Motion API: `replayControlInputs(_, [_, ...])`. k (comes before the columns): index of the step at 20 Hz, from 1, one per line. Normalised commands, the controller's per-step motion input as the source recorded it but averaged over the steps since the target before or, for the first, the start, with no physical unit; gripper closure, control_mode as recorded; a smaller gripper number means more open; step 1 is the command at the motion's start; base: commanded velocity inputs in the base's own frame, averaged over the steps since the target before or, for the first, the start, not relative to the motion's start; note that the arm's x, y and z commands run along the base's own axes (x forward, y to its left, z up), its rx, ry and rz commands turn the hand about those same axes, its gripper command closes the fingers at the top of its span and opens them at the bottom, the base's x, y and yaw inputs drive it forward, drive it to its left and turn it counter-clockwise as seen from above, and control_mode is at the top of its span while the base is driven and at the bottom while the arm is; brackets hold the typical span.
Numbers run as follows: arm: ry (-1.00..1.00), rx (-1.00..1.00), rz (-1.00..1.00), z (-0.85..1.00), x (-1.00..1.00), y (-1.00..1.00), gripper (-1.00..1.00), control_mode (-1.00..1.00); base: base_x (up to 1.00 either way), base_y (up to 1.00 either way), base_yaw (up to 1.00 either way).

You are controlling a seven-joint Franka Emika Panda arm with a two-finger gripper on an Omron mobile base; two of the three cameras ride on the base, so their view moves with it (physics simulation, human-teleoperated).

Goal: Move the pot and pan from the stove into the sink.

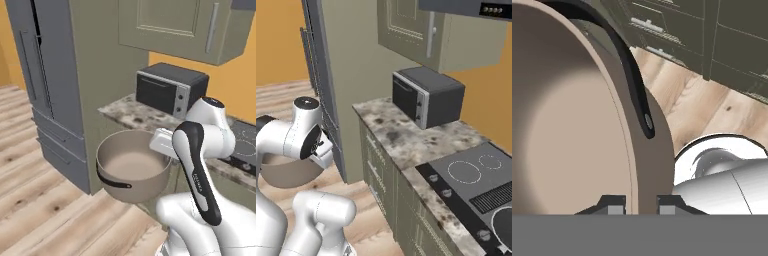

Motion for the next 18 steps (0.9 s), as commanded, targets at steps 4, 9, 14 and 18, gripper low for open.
replayControlInputs(4, [0.0, 0.0, 0.0, 0.0, 0.0, 0.0, 1.0, 1.0, -0.23, -0.03, 0.45])
replayControlInputs(9, [0.0, 0.0, 0.0, 0.0, 0.0, 0.0, 1.0, 1.0, -0.22, -0.02, 0.45])
replayControlInputs(14, [0.0, 0.0, 0.0, 0.0, 0.0, 0.0, 1.0, 1.0, -0.24, -0.09, 0.44])
replayControlInputs(18, [0.0, 0.0, 0.0, 0.0, 0.0, 0.0, 1.0, 1.0, -0.21, -0.03, 0.45])
